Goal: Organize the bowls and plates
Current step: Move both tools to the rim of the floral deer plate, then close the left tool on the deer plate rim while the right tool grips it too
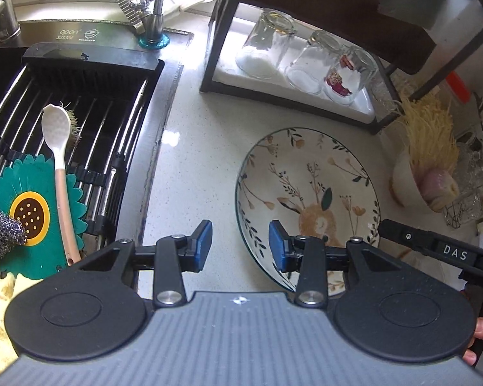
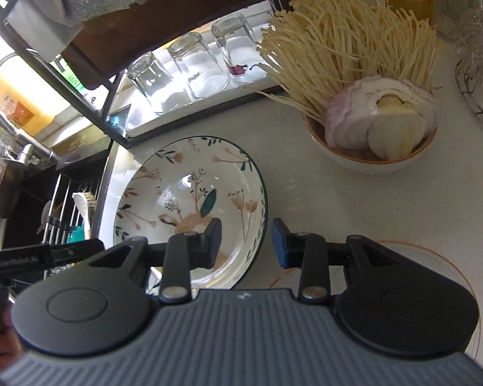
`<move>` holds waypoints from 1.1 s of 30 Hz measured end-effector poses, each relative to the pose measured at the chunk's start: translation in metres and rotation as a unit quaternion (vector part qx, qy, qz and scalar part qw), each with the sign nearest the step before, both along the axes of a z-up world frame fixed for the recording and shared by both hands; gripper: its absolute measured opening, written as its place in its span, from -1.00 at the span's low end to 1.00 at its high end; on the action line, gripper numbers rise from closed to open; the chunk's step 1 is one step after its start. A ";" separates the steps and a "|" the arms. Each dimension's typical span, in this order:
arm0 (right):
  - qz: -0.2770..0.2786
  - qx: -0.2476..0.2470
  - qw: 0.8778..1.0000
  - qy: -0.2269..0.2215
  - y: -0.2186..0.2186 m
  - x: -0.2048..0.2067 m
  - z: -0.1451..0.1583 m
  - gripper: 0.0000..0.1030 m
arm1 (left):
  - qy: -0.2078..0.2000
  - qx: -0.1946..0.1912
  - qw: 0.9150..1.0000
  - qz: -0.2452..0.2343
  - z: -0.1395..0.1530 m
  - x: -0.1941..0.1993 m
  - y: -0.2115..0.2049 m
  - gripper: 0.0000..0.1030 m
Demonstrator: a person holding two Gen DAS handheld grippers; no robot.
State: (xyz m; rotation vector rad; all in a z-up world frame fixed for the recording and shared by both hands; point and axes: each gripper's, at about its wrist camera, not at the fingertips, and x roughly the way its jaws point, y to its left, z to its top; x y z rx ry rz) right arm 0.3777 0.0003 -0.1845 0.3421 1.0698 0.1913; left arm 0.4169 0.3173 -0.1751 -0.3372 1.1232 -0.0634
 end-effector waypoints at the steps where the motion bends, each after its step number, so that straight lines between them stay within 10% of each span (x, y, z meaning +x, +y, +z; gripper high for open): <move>1: -0.002 0.003 1.000 0.002 -0.001 0.002 -0.003 -0.28 | 0.006 -0.006 1.000 0.006 -0.003 0.003 0.003 -0.14; 33: -0.017 0.011 1.000 -0.002 0.003 0.014 -0.030 -0.77 | 0.053 -0.012 0.997 -0.055 -0.036 0.060 -0.001 -0.78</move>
